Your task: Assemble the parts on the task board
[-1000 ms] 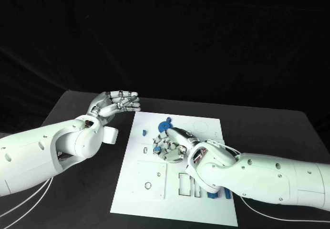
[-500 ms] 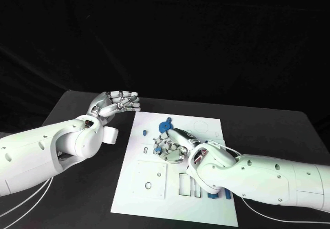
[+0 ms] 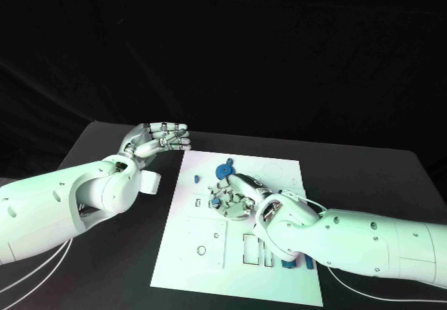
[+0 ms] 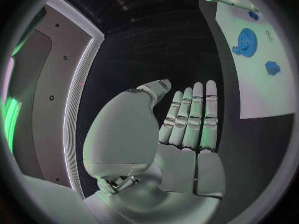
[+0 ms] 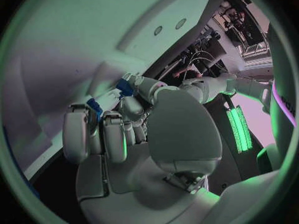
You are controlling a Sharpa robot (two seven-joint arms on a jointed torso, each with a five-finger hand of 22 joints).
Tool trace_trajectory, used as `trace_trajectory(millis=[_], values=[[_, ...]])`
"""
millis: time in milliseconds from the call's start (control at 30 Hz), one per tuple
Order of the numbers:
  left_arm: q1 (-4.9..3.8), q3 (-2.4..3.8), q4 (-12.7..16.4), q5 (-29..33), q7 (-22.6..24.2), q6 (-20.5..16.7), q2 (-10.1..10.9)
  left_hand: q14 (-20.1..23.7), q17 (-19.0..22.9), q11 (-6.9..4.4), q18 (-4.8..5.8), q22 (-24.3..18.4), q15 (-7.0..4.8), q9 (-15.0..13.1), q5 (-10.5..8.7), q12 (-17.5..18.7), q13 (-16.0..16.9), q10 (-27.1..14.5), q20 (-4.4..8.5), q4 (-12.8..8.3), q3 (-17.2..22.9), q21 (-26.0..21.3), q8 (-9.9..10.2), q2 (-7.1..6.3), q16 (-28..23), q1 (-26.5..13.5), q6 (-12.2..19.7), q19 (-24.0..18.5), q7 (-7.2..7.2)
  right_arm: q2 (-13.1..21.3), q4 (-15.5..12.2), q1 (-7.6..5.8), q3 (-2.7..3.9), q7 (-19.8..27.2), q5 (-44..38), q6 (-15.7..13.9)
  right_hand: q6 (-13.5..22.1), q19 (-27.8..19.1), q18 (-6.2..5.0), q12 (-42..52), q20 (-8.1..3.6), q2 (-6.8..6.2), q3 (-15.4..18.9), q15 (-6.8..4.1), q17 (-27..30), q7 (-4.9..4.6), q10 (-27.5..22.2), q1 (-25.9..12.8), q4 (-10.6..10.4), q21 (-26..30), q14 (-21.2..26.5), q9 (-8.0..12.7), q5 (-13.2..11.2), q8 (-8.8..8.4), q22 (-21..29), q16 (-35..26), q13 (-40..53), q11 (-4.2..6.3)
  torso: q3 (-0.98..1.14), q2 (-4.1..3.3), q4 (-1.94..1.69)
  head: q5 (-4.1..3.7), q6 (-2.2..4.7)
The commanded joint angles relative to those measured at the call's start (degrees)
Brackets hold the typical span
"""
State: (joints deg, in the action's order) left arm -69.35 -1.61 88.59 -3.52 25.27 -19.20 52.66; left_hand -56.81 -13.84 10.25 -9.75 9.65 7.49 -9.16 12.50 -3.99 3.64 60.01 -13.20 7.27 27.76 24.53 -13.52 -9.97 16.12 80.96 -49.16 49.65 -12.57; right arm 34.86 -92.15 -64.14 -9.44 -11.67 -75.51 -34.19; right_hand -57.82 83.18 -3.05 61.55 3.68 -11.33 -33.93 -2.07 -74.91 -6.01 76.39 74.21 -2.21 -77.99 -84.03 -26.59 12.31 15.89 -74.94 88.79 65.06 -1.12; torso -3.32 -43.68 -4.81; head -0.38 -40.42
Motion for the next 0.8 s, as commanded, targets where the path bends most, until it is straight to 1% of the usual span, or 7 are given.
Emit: trace_trajectory(millis=[33,167,300,467,567,700,800], values=[[-0.03,0.04,0.2,0.0,0.3,0.7,-0.1,0.0,-0.1,0.16,-0.54,0.1,0.10,0.1,-0.16,0.4,0.0,-0.3,-0.08,-0.3,-0.1,0.2,0.3,0.21,-0.2,0.2,-0.2,-0.4,-1.12,-0.1,0.1,0.19,-0.03,0.9,-0.3,-0.4,-0.1,-0.4,-0.10,0.3,0.02,-0.15,0.0,-0.47,-9.5,-0.04,0.5,0.3,0.2,0.2,-4.8,0.0,0.3,-0.13,-6.9,-0.3,0.1,-0.08,0.04,-0.01,0.03,0.02,-0.04],[-0.03,0.04,0.2,0.0,0.3,0.7,0.0,0.0,-0.1,0.16,-0.54,0.1,0.10,0.1,-0.16,0.4,0.0,-0.3,-0.08,-0.3,-0.1,0.2,0.3,0.21,-0.2,0.2,-0.2,-0.4,-1.12,-0.1,0.2,0.27,-0.02,1.0,-0.4,-0.5,-0.1,-0.4,-0.11,0.7,0.02,-0.16,-0.1,-0.46,-9.5,-0.05,0.7,0.4,0.3,0.2,-4.8,0.0,0.3,-0.14,-6.9,-0.3,0.4,-0.08,0.06,-0.01,0.02,-0.01,-0.07],[-0.03,0.04,0.2,-0.1,0.3,0.7,0.0,0.0,-0.1,0.16,-0.54,0.1,0.10,0.1,-0.16,0.4,0.0,-0.3,-0.08,-0.3,-0.1,0.2,0.3,0.21,-0.2,0.2,-0.2,-0.4,-1.12,0.0,0.3,0.30,-0.02,1.0,-0.4,-0.4,-0.1,-0.4,-0.10,0.7,0.02,-0.20,0.0,-0.46,-9.5,-0.06,0.7,0.4,0.4,0.2,-4.8,0.0,0.3,-0.15,-6.9,-0.3,0.4,-0.09,0.01,-0.02,0.01,-0.01,-0.12],[-0.03,0.04,0.2,-0.1,0.3,0.7,0.0,0.0,-0.1,0.16,-0.54,0.1,0.10,0.1,-0.16,0.4,0.0,-0.3,-0.08,-0.3,-0.1,0.2,0.3,0.21,-0.2,0.2,-0.2,-0.4,-1.12,0.0,0.3,0.32,-0.02,1.0,-0.4,-0.1,0.0,-0.4,-0.13,0.8,0.04,-0.57,0.0,-0.43,-9.5,-0.14,0.7,0.5,0.6,0.3,-4.8,0.0,0.3,-0.23,-6.8,-0.3,0.5,-0.16,0.04,0.00,0.03,0.01,-0.18],[-0.03,0.04,0.1,-0.1,0.3,0.7,0.0,0.0,-0.1,0.16,-0.54,0.1,0.10,0.1,-0.16,0.4,0.0,-0.3,-0.08,-0.3,-0.1,0.2,0.3,0.21,-0.2,0.2,-0.2,-0.4,-1.12,0.1,0.3,0.33,-0.02,0.9,-0.5,-0.1,0.0,-0.4,-0.13,0.8,0.04,-0.57,0.0,-0.43,-9.5,-0.14,0.7,0.5,0.6,0.3,-4.8,0.0,0.3,-0.23,-6.8,-0.3,0.5,-0.16,0.03,0.01,0.03,-0.01,-0.24],[-0.03,0.04,0.1,-0.1,0.3,0.7,0.0,0.0,-0.1,0.16,-0.54,0.1,0.10,0.1,-0.16,0.4,0.0,-0.3,-0.08,-0.3,-0.1,0.2,0.3,0.21,-0.2,0.2,-0.2,-0.4,-1.12,0.2,0.3,0.36,-0.02,1.0,-0.6,-0.3,0.0,-0.4,-0.13,0.8,0.04,-0.57,0.0,-0.43,-9.5,-0.14,0.7,0.5,0.6,0.3,-4.8,0.0,0.3,-0.23,-6.8,-0.3,0.5,-0.16,0.02,0.04,0.06,-0.02,-0.29],[-0.03,0.04,0.1,-0.1,0.2,0.7,0.0,0.0,-0.1,0.16,-0.54,0.1,0.10,0.1,-0.16,0.4,0.0,-0.3,-0.08,-0.3,-0.1,0.2,0.3,0.21,-0.2,0.2,-0.2,-0.4,-1.12,0.2,0.1,0.39,-0.02,1.3,-0.6,-0.8,0.0,-0.4,-0.13,0.8,0.05,-0.75,0.1,-0.41,-9.4,-0.18,0.7,0.4,0.7,0.4,-4.8,0.1,0.2,-0.27,-6.8,-0.3,0.5,-0.19,0.03,0.05,0.01,-0.08,-0.26]])
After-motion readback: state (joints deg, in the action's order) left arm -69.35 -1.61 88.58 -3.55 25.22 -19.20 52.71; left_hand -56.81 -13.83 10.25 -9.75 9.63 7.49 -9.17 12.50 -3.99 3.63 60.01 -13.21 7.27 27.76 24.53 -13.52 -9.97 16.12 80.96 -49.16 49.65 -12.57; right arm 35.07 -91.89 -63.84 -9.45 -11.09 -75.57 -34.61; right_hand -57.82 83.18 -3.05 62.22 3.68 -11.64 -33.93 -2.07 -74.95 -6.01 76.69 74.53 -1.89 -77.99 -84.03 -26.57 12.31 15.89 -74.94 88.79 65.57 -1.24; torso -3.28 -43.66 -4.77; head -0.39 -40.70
